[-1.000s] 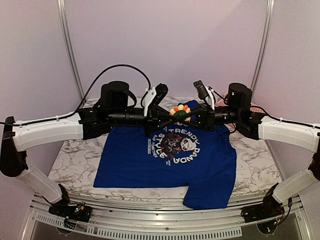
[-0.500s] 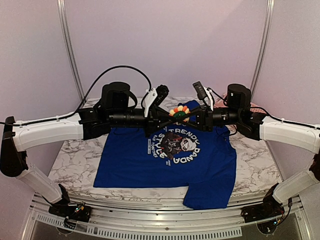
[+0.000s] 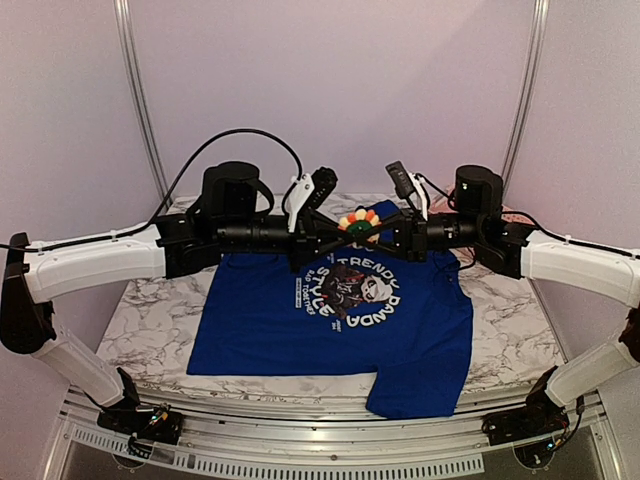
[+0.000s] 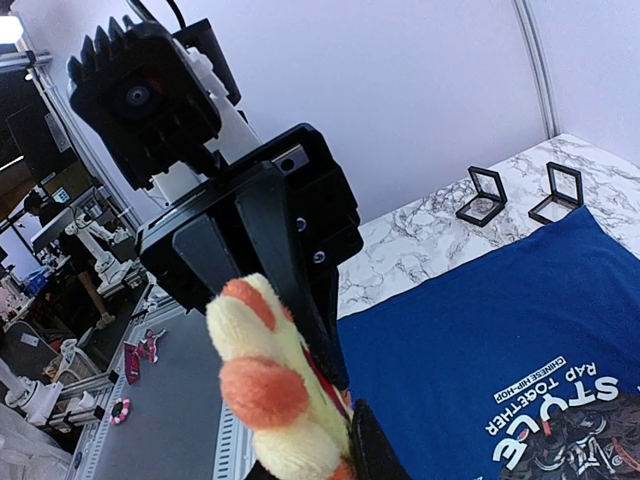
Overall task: Pin the brooch onto the clothing
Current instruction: Pass from the left arm to the right
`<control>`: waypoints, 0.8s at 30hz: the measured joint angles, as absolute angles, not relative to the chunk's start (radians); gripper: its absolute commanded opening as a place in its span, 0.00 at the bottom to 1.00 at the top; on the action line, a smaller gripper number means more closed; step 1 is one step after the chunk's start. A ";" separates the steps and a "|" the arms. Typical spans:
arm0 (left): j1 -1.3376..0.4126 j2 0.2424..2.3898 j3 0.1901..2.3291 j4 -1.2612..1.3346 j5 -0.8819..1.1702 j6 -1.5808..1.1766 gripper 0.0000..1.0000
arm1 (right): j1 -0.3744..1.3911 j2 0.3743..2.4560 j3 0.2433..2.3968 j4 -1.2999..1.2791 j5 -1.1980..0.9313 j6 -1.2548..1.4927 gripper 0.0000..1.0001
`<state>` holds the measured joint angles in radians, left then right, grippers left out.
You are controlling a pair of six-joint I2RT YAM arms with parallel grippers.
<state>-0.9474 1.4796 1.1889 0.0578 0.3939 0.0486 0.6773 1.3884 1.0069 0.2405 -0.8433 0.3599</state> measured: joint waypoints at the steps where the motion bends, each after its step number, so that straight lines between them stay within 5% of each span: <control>1: -0.947 1.480 1.192 0.055 0.391 0.052 0.00 | 0.676 1.393 1.014 0.238 -0.845 0.360 0.00; 13: -0.947 1.480 1.212 -0.007 0.319 0.141 0.00 | 0.675 1.425 1.057 0.168 -0.804 0.385 0.01; 24: -0.946 1.481 1.212 -0.002 0.307 -0.036 0.00 | 0.669 1.412 1.057 0.142 -0.766 0.399 0.45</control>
